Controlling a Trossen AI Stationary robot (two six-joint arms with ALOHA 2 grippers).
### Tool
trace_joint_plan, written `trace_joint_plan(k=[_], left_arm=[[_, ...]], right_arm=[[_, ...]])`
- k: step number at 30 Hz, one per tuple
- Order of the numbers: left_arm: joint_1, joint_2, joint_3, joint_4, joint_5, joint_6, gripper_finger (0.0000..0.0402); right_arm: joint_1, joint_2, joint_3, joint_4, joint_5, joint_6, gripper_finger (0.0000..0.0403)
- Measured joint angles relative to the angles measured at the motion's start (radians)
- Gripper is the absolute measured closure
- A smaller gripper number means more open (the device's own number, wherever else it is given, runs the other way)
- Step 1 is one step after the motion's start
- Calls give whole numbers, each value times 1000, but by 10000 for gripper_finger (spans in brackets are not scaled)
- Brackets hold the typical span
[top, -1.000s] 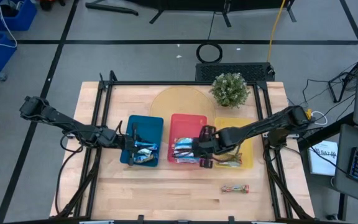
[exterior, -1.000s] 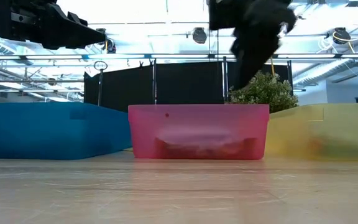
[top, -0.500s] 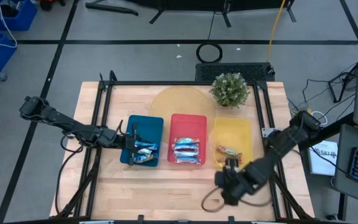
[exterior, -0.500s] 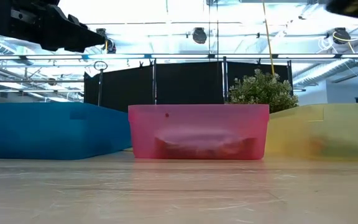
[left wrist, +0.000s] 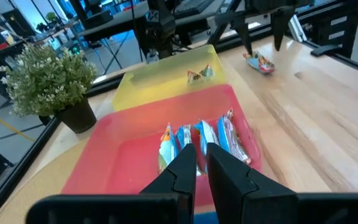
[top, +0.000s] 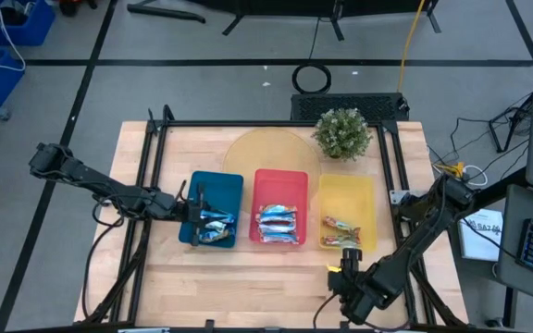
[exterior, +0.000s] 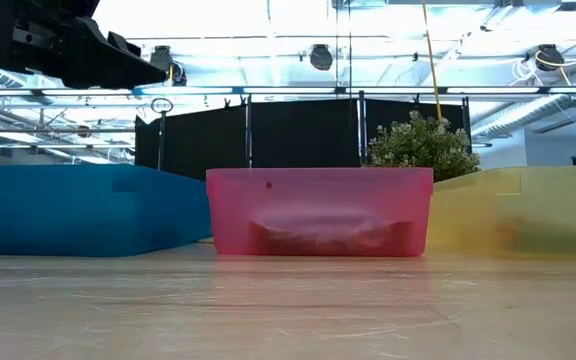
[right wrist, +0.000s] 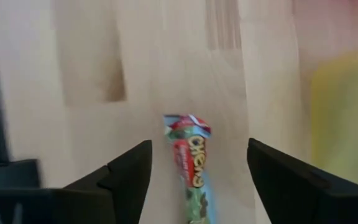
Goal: Pick and place Granola Bars by type
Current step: Put the red granola bar into the yellow bin
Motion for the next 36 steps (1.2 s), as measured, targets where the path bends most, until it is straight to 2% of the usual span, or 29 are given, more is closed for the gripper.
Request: trace_joint_plan(k=[3, 9, 14, 19, 25, 27, 36], left_arm=[[0, 0, 0, -12, 0, -7, 355], [0, 0, 0, -15, 0, -7, 355], [0, 0, 0, -21, 0, -7, 355], [0, 0, 0, -21, 1, -28, 355], [0, 0, 0, -20, 1, -29, 355], [0, 0, 0, -19, 1, -29, 355], [0, 0, 0, -19, 1, -25, 355]], right_arm=[[0, 0, -59, 34, -18, 29, 143], [-2, 0, -195, 197, -157, 61, 140], [-3, -7, -291, 313, -174, 63, 157], [-23, -8, -301, 282, -178, 59, 219], [-49, -49, -301, 267, -182, 56, 350], [-59, -74, -305, 268, -186, 26, 379], [-163, -254, -305, 234, -172, -121, 368]])
